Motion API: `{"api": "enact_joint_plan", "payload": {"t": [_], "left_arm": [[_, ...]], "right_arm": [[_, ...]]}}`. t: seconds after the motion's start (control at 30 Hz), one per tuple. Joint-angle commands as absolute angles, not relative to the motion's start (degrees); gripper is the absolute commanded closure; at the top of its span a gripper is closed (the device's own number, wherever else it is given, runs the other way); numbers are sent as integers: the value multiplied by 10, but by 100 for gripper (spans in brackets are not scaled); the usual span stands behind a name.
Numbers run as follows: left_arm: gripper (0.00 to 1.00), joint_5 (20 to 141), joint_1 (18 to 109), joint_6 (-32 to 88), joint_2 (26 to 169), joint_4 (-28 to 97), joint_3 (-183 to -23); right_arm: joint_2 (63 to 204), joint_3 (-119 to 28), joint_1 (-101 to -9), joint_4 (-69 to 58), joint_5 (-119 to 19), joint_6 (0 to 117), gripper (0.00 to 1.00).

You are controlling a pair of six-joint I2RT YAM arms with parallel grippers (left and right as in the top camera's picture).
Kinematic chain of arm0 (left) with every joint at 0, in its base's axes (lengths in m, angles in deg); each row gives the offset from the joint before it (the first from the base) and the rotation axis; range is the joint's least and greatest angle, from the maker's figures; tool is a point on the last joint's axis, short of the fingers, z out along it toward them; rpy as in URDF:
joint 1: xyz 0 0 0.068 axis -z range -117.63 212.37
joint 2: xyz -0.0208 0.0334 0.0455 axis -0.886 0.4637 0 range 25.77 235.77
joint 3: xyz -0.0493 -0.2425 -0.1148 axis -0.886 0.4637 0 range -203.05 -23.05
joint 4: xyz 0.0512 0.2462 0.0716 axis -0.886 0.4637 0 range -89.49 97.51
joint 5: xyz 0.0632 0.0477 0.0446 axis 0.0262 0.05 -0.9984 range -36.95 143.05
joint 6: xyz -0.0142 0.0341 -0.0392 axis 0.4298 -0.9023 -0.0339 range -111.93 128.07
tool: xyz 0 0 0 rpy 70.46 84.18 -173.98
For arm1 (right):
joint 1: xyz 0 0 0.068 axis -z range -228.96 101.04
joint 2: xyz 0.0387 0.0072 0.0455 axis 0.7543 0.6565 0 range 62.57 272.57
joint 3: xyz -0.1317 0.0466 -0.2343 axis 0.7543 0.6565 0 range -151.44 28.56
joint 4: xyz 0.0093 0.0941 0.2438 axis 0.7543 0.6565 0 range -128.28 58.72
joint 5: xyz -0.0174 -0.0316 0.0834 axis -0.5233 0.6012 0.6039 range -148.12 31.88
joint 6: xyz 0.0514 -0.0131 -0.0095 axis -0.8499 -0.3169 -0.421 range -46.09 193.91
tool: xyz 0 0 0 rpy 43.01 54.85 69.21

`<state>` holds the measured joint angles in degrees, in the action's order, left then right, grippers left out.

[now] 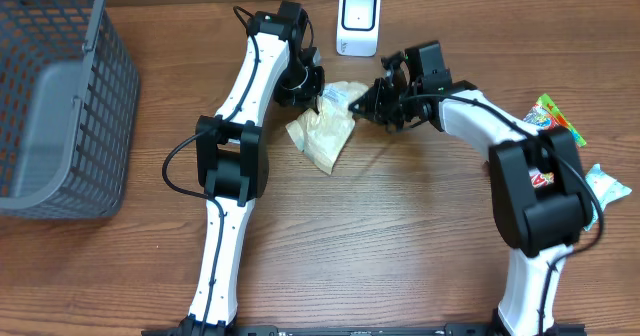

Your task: Scan the item barcode

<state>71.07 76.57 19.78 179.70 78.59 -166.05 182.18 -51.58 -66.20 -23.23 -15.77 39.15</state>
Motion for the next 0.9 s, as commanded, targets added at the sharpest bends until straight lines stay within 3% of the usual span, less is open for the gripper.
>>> {"api": "enact_joint_plan", "payload": {"t": [0.0,0.03,0.1,0.17,0.37,0.6,0.87], "left_arm": [[96,773,796,198,1802,765,-1636],[96,782,801,199,1802,761,-1636],[96,790,810,199,1802,753,-1637],[96,801,816,199,1802,751,-1637],[96,822,812,198,1802,763,-1636],[96,697,788,197,1802,789,-1637],[96,662,714,183,1796,910,-1752]], "right_arm": [[1720,-521,-697,-241,-145,425,95],[1709,-521,-703,-241,-148,427,89],[1689,-521,-718,-240,-152,427,58],[1680,-521,-725,-240,-152,427,48],[1677,-521,-721,-208,-167,424,44],[1666,-522,-671,-45,-227,405,43],[1692,-504,-638,64,-248,475,10]]}}
